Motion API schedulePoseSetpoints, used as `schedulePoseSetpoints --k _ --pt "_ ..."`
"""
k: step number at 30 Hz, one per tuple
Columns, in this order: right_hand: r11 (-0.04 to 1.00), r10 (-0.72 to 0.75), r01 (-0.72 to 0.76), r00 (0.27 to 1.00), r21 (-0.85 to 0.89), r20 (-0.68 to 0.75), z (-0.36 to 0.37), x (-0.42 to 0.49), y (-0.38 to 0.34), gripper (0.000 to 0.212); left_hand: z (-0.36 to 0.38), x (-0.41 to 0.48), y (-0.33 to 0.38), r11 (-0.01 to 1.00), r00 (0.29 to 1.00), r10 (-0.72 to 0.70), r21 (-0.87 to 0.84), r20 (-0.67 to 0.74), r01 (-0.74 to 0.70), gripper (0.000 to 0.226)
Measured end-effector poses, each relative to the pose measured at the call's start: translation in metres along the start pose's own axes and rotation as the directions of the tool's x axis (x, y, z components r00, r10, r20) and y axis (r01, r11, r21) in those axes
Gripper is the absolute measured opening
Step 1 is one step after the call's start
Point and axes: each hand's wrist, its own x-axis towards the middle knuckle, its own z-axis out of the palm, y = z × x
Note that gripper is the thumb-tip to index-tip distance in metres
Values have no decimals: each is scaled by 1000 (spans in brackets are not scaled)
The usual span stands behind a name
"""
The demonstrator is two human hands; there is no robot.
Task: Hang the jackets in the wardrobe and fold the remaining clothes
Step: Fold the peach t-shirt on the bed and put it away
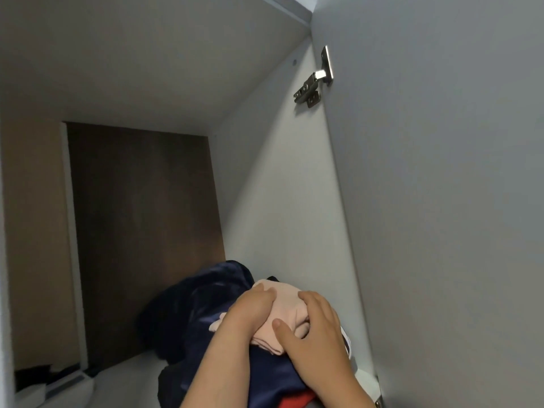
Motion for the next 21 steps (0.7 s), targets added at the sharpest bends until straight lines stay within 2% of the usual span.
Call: schedulePoseSetpoints --k 2,5,10,15,21 --pt "1000 -2 2 1000 -5 10 -1 -2 1 86 2 -3 0 1000 999 12 13 37 -12 50" --pt "999 -28 29 999 -17 27 -7 -5 -2 79 1 -11 1 995 999 45 86 2 -45 50" --pt "998 -53 53 999 25 -12 -28 -12 -3 65 -1 -44 3 978 960 199 98 -196 -183 44" --pt "988 -114 105 991 -116 -73 -53 -27 4 56 8 -93 -7 930 876 366 171 -314 -327 46" --pt "948 -185 164 981 -273 -56 -75 -54 2 57 21 -132 -24 876 823 472 276 -315 -396 58"
